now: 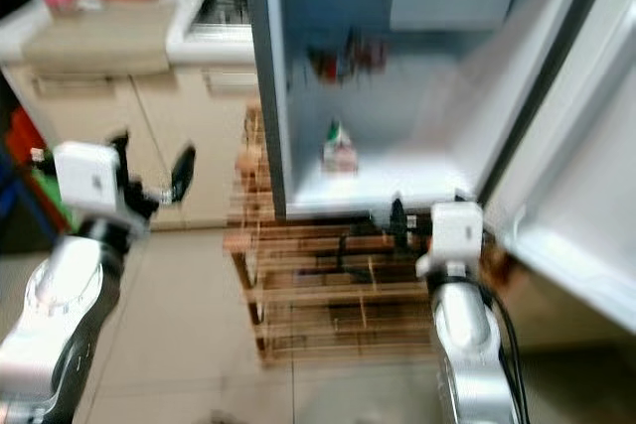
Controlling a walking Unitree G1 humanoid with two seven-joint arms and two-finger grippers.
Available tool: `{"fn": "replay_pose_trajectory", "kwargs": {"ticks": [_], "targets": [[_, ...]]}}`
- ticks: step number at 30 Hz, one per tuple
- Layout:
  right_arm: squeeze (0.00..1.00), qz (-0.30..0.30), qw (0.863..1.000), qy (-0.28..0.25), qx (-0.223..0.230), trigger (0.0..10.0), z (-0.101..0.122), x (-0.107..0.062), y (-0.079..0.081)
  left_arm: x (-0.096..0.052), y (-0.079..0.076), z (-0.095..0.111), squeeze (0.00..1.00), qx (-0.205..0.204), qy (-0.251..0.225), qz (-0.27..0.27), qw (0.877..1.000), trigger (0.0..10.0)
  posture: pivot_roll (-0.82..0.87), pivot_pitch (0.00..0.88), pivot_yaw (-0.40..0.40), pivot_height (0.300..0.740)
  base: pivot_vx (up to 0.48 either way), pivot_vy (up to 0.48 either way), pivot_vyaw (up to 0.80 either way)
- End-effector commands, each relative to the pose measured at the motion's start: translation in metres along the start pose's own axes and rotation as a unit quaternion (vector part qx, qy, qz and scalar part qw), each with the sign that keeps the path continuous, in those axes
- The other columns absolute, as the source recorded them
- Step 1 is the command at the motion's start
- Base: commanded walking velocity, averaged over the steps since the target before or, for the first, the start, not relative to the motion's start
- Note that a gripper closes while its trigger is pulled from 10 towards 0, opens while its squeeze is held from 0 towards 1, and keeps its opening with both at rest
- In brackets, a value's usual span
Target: Restocking fridge
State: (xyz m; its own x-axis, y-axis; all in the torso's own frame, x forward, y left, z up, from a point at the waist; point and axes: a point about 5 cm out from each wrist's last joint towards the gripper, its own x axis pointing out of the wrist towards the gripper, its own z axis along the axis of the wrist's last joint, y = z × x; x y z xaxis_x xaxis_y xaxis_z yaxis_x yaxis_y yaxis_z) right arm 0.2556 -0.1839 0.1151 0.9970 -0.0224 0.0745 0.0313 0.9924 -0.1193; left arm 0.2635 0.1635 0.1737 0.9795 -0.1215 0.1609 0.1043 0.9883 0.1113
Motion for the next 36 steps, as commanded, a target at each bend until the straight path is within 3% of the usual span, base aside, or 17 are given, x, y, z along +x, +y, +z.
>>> {"fn": "replay_pose_trajectory", "kwargs": {"ticks": [1, 12, 36], "targets": [[0.0, 0.005, 1.0, 0.005, -0.004, 10.0, 0.0, -0.001, 0.001, 0.002, 0.0, -0.001, 0.0, 0.003, 0.0, -0.002, 1.0, 10.0, -0.09, 0.0, 0.038, 0.74, -0.322, 0.0, 0.0], [0.0, 0.009, 1.0, 0.018, -0.013, 10.0, -0.007, -0.004, 0.001, 0.0, -0.007, -0.002, 0.0, -0.005, -0.009, -0.036, 0.999, 10.0, -0.09, 0.0, 0.045, 0.74, -0.029, 0.0, 0.0], [0.0, -0.012, 0.998, 0.05, -0.033, 10.0, -0.023, -0.016, -0.01, 0.006, -0.021, -0.006, 0.0, -0.025, -0.014, -0.087, 0.996, 10.0, -0.11, 0.0, 0.058, 0.74, 0.252, -0.388, 0.0]]}}
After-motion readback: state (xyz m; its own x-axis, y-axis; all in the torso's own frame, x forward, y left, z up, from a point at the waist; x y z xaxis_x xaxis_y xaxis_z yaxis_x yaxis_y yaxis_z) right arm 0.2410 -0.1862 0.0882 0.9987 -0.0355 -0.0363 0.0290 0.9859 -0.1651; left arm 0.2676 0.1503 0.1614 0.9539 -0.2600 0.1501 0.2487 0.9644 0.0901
